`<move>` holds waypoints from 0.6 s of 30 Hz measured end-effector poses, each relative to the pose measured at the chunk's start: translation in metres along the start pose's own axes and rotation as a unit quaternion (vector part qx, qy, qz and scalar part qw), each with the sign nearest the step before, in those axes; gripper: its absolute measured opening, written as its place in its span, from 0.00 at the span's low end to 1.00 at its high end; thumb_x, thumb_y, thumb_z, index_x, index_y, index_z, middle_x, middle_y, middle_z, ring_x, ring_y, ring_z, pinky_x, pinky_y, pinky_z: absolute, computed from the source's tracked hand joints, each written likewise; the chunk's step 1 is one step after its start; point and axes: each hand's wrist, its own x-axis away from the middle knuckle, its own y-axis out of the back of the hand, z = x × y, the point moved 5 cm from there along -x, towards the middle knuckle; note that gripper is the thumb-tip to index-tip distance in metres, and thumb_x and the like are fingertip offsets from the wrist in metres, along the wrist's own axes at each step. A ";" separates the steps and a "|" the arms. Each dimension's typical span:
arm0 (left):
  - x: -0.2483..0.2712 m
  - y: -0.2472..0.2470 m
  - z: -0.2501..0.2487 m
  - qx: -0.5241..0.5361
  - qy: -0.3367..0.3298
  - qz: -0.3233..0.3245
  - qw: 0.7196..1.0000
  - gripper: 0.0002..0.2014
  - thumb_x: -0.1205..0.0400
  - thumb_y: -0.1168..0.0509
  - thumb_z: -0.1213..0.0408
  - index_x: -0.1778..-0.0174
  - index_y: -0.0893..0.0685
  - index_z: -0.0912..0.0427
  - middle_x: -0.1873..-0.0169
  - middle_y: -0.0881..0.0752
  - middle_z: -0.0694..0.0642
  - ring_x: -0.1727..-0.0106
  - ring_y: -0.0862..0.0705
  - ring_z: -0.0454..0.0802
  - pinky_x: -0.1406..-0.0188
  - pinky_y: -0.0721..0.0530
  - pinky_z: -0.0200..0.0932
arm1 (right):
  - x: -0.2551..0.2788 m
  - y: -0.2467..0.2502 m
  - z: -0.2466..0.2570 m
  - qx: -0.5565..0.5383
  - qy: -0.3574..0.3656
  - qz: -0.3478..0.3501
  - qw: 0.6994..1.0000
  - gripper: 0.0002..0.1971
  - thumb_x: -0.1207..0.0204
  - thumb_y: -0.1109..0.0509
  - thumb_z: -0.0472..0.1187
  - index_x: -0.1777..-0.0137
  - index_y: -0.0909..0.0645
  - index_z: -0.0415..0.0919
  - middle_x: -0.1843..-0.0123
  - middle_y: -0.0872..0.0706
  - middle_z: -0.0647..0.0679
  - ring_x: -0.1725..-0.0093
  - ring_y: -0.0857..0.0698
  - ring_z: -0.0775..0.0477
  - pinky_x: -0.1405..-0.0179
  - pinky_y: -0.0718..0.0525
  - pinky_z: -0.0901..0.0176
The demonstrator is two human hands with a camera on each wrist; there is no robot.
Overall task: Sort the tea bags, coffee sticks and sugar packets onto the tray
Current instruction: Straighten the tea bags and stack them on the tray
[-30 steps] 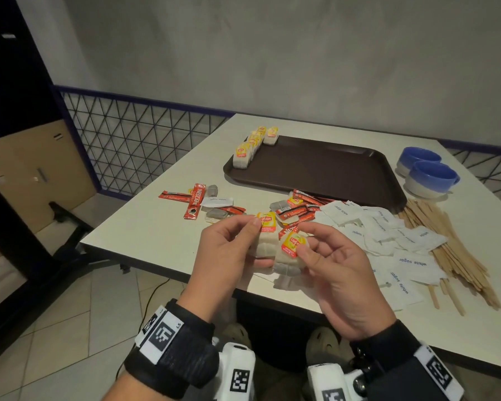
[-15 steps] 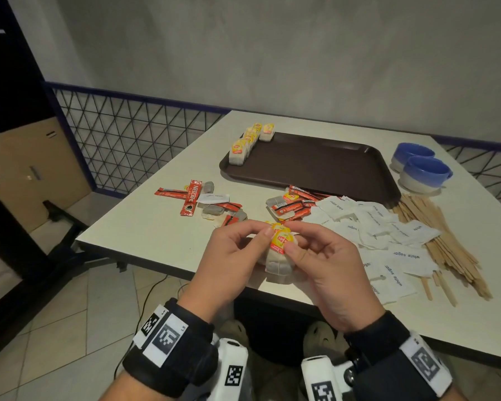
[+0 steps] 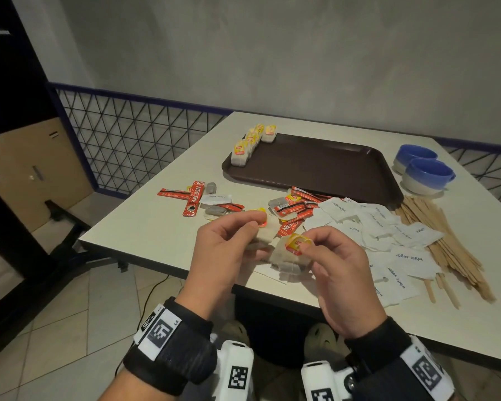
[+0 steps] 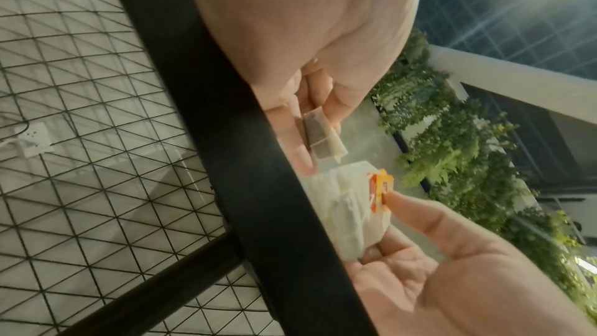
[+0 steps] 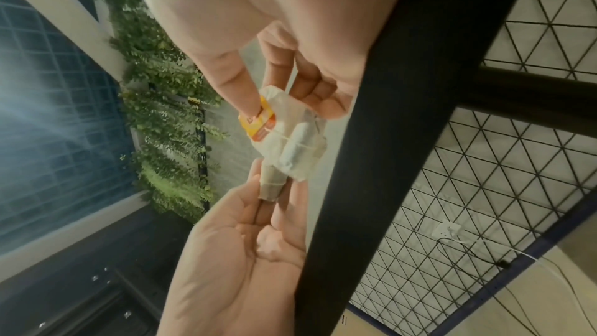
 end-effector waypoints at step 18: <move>0.001 0.000 0.000 -0.009 0.001 0.019 1.000 0.15 0.18 0.27 0.74 0.38 0.13 0.53 0.54 0.05 0.60 0.47 0.06 0.57 0.45 0.10 0.61 | 0.000 -0.004 0.003 0.035 0.006 0.014 0.999 0.06 0.21 0.28 0.27 0.55 0.12 0.36 0.50 0.09 0.37 0.44 0.10 0.34 0.46 0.10 0.36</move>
